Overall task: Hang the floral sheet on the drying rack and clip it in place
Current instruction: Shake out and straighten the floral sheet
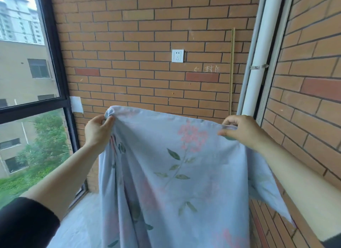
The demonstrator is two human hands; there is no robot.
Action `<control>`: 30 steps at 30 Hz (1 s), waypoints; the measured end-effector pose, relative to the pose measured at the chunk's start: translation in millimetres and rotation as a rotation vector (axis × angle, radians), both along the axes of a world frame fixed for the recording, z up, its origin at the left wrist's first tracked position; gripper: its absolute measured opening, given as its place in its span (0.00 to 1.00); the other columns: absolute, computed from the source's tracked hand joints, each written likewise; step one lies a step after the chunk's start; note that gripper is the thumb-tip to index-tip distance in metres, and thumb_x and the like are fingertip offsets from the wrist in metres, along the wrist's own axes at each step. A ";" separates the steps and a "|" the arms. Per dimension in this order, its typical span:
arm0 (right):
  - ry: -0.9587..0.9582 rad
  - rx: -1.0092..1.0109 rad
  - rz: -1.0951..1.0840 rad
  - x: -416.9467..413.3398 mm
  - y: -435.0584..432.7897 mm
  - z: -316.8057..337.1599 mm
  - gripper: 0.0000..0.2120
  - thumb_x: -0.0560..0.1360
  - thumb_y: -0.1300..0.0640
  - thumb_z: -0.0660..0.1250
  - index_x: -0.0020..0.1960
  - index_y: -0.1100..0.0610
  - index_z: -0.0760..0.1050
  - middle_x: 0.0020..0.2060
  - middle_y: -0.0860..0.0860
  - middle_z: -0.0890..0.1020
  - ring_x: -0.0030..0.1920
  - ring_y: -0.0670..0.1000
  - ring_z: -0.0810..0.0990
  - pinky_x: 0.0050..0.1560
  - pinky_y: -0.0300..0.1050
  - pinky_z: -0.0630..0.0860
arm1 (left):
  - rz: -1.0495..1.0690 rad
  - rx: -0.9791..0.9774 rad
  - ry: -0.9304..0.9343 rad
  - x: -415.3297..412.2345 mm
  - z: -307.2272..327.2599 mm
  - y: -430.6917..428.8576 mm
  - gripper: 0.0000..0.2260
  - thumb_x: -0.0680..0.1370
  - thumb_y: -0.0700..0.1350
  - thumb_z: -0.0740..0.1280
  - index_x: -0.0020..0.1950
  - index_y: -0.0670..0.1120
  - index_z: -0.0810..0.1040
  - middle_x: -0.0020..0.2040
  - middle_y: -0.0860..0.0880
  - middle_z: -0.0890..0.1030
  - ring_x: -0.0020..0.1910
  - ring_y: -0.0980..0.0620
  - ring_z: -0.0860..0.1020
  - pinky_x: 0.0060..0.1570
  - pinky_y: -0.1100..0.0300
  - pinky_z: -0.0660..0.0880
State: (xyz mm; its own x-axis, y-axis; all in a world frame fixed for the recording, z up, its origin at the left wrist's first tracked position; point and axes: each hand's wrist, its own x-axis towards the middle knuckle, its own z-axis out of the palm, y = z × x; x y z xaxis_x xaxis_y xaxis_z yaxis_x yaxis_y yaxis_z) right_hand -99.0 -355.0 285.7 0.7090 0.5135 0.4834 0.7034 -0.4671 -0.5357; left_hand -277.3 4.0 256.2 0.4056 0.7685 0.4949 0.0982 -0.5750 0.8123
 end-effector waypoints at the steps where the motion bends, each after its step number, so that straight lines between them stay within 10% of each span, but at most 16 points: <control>1: -0.024 -0.018 -0.036 4.4 -4.8 3.1 0.10 0.67 0.52 0.78 0.35 0.53 0.78 0.30 0.53 0.79 0.32 0.48 0.74 0.35 0.42 0.68 | 0.010 0.014 -0.019 2.0 10.7 1.5 0.19 0.79 0.49 0.63 0.30 0.45 0.63 0.26 0.48 0.64 0.28 0.48 0.62 0.27 0.55 0.57; 11: -0.043 0.238 -0.255 11.3 -12.9 -17.4 0.07 0.78 0.58 0.63 0.41 0.56 0.74 0.33 0.51 0.77 0.38 0.54 0.76 0.37 0.43 0.68 | 0.020 0.079 0.103 12.8 13.3 2.5 0.18 0.78 0.49 0.63 0.31 0.43 0.67 0.27 0.47 0.69 0.31 0.45 0.69 0.28 0.56 0.60; 14: -0.077 0.192 -0.026 -18.7 13.4 5.6 0.09 0.79 0.57 0.63 0.42 0.59 0.76 0.32 0.50 0.77 0.32 0.43 0.71 0.34 0.35 0.65 | -0.040 0.041 0.192 17.4 12.2 -19.7 0.17 0.75 0.54 0.69 0.53 0.42 0.75 0.40 0.45 0.78 0.41 0.44 0.76 0.38 0.56 0.71; 19: -0.024 0.103 0.309 -62.7 49.5 33.5 0.10 0.78 0.56 0.65 0.41 0.60 0.77 0.33 0.48 0.78 0.34 0.38 0.73 0.38 0.31 0.67 | -0.527 0.181 0.122 15.4 4.6 -97.5 0.19 0.75 0.51 0.71 0.63 0.57 0.71 0.20 0.55 0.65 0.20 0.58 0.62 0.23 0.69 0.60; 22: -0.023 0.052 0.401 -73.5 62.2 35.9 0.09 0.78 0.55 0.66 0.42 0.59 0.78 0.35 0.56 0.80 0.37 0.43 0.74 0.41 0.40 0.69 | -0.927 -0.083 0.102 20.3 -3.5 -117.2 0.19 0.77 0.48 0.68 0.67 0.58 0.70 0.26 0.52 0.64 0.25 0.57 0.62 0.27 0.69 0.61; 25: -0.023 0.050 0.453 -78.5 66.9 32.5 0.09 0.76 0.52 0.67 0.41 0.57 0.79 0.38 0.61 0.81 0.38 0.48 0.74 0.43 0.46 0.72 | -1.106 -0.150 0.198 21.8 -16.4 -119.5 0.14 0.75 0.56 0.68 0.57 0.51 0.79 0.42 0.41 0.79 0.41 0.50 0.74 0.46 0.54 0.71; 30: 0.019 -0.031 0.303 -57.1 40.0 21.4 0.07 0.72 0.51 0.73 0.39 0.54 0.80 0.26 0.48 0.68 0.29 0.44 0.63 0.32 0.39 0.60 | -0.929 -0.227 0.109 18.8 -25.3 -110.8 0.22 0.72 0.61 0.71 0.44 0.40 0.77 0.38 0.41 0.75 0.37 0.45 0.71 0.41 0.50 0.66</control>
